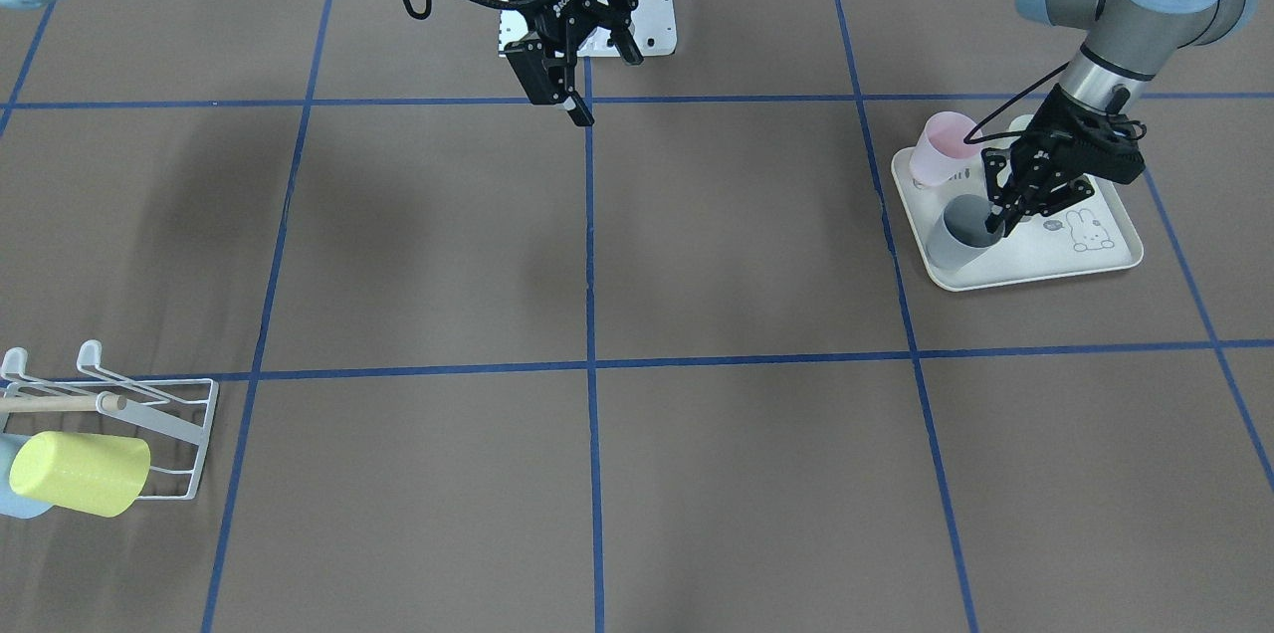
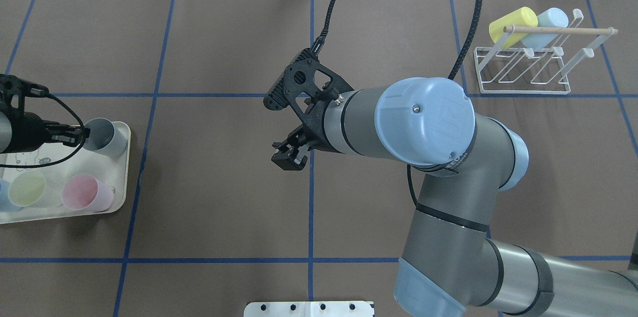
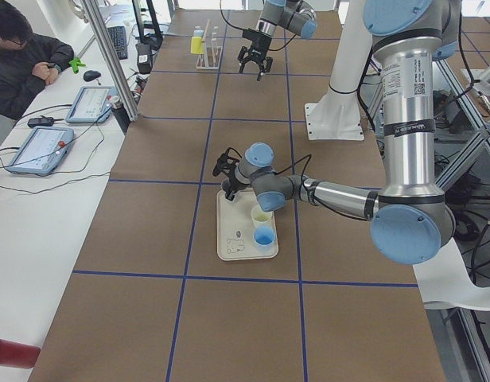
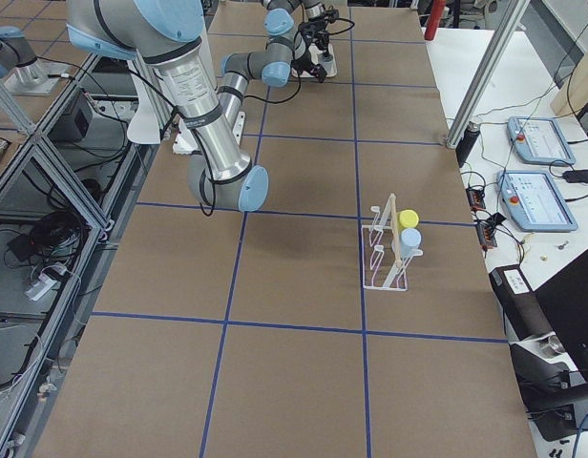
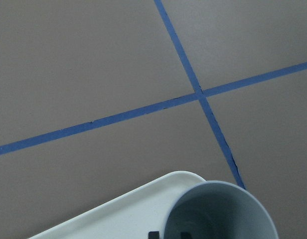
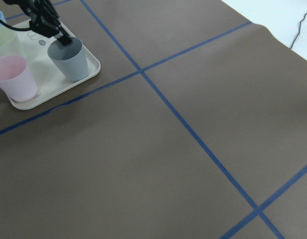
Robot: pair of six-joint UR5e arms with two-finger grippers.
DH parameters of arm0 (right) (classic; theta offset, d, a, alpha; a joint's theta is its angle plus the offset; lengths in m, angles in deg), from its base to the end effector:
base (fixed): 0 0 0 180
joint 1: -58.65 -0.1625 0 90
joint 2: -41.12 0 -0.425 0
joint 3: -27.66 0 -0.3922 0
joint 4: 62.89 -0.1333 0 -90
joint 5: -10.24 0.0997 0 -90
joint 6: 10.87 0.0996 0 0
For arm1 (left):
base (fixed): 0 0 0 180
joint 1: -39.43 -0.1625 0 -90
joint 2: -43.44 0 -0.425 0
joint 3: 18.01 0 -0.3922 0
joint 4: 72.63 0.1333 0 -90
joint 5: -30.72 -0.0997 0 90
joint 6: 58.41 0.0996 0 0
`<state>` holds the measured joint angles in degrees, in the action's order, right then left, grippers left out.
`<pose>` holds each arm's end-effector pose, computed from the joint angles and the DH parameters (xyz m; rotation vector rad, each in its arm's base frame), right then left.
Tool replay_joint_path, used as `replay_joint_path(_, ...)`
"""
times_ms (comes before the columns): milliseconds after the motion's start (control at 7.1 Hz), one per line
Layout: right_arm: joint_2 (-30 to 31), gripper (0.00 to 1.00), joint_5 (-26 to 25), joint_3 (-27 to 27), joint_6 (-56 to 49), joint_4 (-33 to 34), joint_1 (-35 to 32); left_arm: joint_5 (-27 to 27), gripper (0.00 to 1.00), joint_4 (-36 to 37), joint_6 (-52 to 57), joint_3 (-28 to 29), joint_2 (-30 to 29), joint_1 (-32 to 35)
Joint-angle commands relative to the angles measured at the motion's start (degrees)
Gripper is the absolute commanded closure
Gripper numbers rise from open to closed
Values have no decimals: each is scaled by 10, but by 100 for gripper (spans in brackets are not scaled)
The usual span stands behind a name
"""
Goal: Transfer IKEA cup to right arm and place on rack
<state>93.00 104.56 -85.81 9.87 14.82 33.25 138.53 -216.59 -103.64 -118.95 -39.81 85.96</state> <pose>-0.4628 -0.3590 0.0837 0.9265 -0.9442 -0.7025 0.2517 -0.4150 0.5212 0.5212 0.9060 0.1298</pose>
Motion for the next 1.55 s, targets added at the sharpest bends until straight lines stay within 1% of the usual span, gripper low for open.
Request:
replay_joint_path(0,1,0,0,1,0,0,0,1,100,0,1,-1,-2,1)
replay_joint_path(282,1,0,0,1,0,0,0,3,100,2,4,-21,-2,5)
replay_joint_path(422,3,0,0,1,1,0,0,5,100,10,4,-54,-2,19)
replay_joint_path(563,8,0,-4,3,0,-11,1,35,100,19,3,-85,-1,37)
replay_joint_path(704,25,0,-10,24,0,-88,9,89,100,22,-2,-114,-1,56)
replay_joint_path(845,47,0,-10,68,-6,-216,12,100,100,22,-39,-150,-2,55)
replay_joint_path(986,61,0,-9,121,-9,-344,17,108,100,22,-139,-176,-23,49)
replay_joint_path(1127,63,0,-8,171,-10,-446,20,121,100,20,-204,-178,-63,48)
replay_joint_path(1267,62,1,-9,211,-17,-515,25,122,100,18,-238,-182,-89,40)
replay_joint_path(1408,61,1,-10,234,-21,-573,30,121,100,18,-285,-182,-130,16)
